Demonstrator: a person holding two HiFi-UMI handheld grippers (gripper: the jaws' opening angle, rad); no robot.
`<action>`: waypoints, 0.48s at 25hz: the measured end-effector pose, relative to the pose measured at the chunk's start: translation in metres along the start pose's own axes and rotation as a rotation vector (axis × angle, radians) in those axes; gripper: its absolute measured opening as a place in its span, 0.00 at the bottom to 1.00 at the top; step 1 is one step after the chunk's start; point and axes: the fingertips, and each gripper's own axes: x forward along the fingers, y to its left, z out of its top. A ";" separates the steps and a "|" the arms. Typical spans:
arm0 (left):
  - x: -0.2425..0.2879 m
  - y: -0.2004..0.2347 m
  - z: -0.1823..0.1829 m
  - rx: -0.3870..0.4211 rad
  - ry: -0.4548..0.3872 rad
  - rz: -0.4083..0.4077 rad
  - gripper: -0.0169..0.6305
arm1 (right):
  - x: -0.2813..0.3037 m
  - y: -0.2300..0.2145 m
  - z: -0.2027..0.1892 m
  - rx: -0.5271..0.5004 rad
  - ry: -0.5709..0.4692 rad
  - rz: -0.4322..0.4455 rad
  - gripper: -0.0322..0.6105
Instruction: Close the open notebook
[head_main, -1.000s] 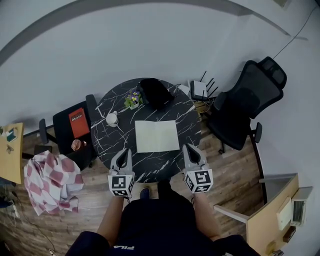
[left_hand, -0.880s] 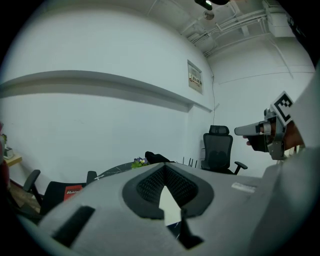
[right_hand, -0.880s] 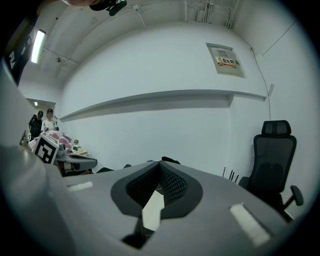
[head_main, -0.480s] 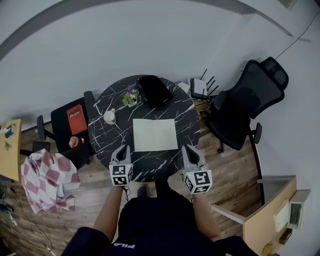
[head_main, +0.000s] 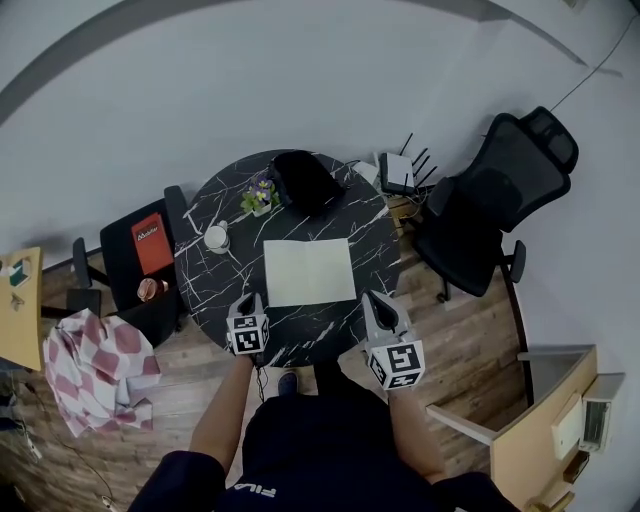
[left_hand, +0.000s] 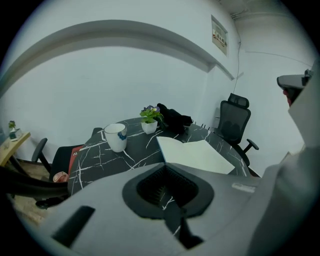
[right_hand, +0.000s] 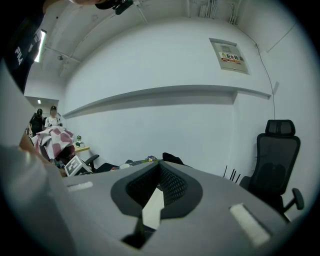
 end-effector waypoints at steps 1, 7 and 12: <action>0.005 0.001 -0.004 -0.010 0.018 -0.003 0.03 | 0.000 0.000 0.000 0.000 0.000 0.003 0.06; 0.031 0.009 -0.021 -0.039 0.104 -0.016 0.03 | 0.002 0.001 -0.001 -0.006 0.009 0.006 0.06; 0.042 0.009 -0.032 -0.068 0.167 -0.043 0.03 | 0.003 -0.004 -0.003 -0.007 0.018 0.000 0.06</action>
